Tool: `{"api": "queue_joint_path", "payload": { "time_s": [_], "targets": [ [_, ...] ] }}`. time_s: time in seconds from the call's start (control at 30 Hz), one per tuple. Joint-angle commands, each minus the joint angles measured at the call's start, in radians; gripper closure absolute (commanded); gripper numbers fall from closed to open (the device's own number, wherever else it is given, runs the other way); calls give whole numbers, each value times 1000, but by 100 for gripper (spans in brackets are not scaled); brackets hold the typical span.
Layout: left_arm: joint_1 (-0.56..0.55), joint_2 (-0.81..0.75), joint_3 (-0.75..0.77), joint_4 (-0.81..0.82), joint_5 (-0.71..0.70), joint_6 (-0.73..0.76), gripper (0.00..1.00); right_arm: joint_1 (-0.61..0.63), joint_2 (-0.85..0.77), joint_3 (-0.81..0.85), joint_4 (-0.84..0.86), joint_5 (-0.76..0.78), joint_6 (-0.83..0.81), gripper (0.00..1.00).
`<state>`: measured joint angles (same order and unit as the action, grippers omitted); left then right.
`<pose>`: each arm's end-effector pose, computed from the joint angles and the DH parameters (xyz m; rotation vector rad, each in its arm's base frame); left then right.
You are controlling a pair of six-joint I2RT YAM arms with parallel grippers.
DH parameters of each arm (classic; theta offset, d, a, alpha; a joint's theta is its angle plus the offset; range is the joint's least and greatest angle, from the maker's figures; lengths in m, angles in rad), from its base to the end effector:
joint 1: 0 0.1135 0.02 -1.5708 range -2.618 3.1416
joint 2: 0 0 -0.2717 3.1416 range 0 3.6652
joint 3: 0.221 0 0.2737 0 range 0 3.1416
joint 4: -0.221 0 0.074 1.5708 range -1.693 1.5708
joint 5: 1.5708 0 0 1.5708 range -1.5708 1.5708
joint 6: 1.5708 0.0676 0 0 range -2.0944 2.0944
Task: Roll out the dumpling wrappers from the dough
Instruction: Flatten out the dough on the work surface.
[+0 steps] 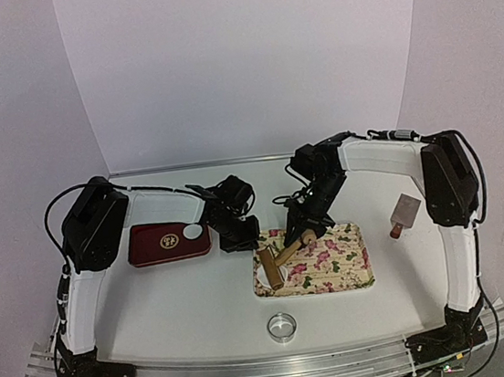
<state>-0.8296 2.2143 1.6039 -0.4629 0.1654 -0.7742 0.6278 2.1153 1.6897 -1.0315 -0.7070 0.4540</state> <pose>0.3316 -0.3788 0.1033 0.1381 2.8310 -0.6807 0.3327 0.2957 0.1657 0.2927 -2.7028 -0.9394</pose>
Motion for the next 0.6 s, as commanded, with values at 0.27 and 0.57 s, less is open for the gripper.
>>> {"api": "queue_joint_path", "payload": {
  "time_s": [0.27, 0.57],
  "targets": [
    [35, -19, -110, 35, -32, 13, 100, -10, 117, -194, -59, 575, 44, 100],
    [54, -53, -176, 28, -82, 30, 100, -62, 99, -261, -61, 619, 22, 100]
  ]
}}
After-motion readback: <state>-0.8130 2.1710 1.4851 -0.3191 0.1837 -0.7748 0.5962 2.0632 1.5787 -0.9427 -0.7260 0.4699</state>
